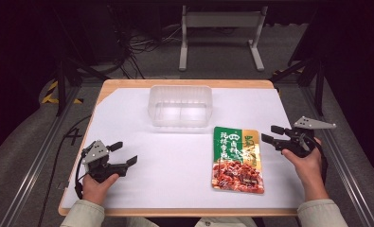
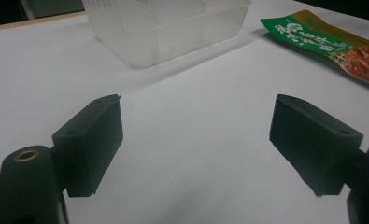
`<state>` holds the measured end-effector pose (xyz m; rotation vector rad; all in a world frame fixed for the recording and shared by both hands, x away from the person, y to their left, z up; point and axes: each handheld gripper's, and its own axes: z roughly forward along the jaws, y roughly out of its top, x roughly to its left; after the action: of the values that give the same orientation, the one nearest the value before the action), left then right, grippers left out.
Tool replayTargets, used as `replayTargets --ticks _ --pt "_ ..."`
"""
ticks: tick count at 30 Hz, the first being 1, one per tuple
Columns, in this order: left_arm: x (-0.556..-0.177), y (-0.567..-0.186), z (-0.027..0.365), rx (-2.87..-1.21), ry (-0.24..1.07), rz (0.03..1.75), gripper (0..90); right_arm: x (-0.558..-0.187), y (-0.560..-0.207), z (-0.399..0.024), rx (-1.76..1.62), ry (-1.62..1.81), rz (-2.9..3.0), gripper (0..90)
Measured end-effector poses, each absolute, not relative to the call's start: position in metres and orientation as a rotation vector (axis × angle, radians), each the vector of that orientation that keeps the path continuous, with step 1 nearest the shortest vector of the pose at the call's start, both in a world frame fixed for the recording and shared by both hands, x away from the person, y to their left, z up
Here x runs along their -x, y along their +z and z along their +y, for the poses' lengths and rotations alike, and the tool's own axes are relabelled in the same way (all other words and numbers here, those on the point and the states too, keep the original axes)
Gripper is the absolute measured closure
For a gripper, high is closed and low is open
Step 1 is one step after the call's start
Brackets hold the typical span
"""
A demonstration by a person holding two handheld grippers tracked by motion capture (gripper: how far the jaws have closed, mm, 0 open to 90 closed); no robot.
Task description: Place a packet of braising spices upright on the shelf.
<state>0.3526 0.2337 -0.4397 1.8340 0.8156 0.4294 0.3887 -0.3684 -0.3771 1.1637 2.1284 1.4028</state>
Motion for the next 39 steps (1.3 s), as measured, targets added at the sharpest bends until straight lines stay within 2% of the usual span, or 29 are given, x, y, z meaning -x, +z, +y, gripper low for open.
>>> replayTargets --ticks 16,39 --pt "-0.349 -0.442 0.238 -1.837 0.433 0.823 18.1 -0.422 -0.382 -0.354 -1.136 1.408 2.171 39.9" --pt "-0.332 -0.444 0.252 -1.825 0.449 0.857 17.4 -0.457 -0.428 -0.348 -1.290 1.249 2.282 23.8"
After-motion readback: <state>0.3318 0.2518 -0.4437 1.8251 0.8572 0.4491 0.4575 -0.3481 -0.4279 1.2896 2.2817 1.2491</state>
